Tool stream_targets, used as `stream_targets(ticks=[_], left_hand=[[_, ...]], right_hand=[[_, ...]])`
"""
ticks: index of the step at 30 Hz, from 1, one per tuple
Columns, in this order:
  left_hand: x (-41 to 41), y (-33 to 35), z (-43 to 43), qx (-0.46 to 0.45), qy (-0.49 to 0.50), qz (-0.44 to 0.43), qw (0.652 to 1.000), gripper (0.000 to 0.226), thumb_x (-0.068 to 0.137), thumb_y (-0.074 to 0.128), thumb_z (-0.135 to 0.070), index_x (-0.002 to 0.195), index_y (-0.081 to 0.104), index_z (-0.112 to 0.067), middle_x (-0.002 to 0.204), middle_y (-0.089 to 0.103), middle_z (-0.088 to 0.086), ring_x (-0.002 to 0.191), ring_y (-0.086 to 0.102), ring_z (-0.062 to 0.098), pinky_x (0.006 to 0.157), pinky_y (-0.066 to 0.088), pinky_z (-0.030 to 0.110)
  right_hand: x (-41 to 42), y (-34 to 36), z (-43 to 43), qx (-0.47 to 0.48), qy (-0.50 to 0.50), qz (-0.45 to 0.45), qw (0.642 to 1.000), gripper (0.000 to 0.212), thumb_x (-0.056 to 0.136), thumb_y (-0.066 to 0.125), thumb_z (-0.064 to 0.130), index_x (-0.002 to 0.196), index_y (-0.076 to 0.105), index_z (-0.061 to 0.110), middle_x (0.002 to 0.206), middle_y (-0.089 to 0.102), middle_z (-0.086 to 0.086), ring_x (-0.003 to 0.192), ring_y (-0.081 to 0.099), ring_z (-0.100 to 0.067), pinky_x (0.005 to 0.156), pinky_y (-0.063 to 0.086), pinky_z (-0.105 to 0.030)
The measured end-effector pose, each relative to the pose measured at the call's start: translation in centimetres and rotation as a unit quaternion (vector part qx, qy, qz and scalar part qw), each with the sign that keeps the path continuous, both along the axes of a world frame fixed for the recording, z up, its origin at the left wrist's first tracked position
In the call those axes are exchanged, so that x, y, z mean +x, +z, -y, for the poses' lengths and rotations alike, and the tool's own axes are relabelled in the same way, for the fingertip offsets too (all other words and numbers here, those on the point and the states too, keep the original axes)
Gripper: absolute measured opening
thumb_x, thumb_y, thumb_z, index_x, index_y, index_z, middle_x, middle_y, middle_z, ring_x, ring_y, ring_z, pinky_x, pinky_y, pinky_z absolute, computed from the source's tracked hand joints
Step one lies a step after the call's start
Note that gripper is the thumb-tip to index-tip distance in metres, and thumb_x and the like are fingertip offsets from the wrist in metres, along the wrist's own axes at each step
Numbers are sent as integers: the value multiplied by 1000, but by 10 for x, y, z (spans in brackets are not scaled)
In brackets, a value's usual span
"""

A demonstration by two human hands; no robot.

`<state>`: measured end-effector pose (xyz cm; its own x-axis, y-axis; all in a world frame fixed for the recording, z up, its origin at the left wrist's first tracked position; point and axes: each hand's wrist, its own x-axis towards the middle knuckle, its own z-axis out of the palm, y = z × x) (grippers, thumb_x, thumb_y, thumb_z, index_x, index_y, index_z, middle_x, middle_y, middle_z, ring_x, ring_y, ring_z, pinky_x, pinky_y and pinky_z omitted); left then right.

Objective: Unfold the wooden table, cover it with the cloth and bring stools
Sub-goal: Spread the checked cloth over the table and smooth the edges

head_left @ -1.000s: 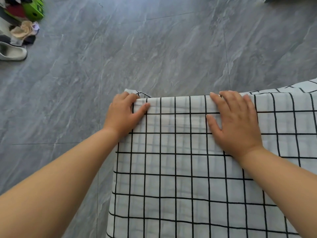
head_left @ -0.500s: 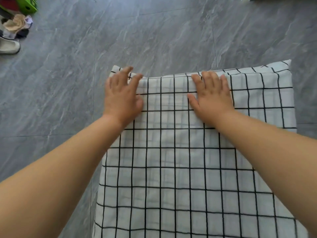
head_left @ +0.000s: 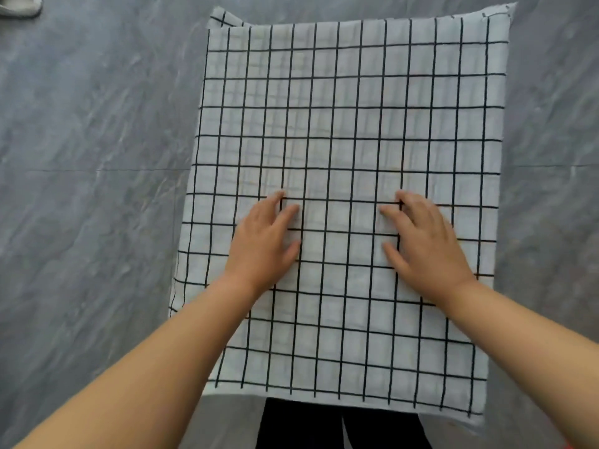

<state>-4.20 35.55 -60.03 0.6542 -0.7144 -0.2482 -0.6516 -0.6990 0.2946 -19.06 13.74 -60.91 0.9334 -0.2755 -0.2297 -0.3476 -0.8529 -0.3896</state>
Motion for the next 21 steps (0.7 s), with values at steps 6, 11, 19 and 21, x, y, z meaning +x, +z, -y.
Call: stream_targets(ticks=[6, 11, 19, 21], left_hand=[[-78, -17, -66, 59, -30, 35, 997, 65, 88, 38, -45, 145, 28, -16, 154, 16, 11, 141, 13, 27, 112, 18, 53], [-112, -28, -127, 73, 37, 33, 996, 72, 90, 25, -56, 149, 4, -21, 157, -3, 4, 144, -6, 19, 114, -8, 46], [-133, -24, -206, 108, 126, 12, 986, 76, 89, 16, -62, 149, -4, -20, 157, -11, 5, 143, -14, 20, 114, -5, 53], [-138, -23, -212, 94, 144, 2, 985, 75, 89, 16, -62, 149, -6, -22, 157, -13, 5, 143, -15, 19, 115, -2, 52]], right_hand=[[-81, -3, -59, 0, 1, -13, 1000, 47, 87, 55, 25, 132, 48, 12, 143, 38, -15, 134, 31, -31, 109, 30, -49], [-118, -8, -100, -33, -20, -20, 999, 54, 89, 42, 37, 138, 41, 15, 146, 32, -15, 137, 25, -31, 110, 23, -54], [-155, -12, -153, -60, -106, -52, 991, 65, 91, 23, 49, 148, 19, 18, 156, 8, -13, 144, 0, -27, 116, 1, -51], [-150, -8, -169, -56, -117, -44, 991, 64, 90, 26, 46, 147, 22, 16, 155, 11, -15, 144, 2, -29, 116, 2, -51]])
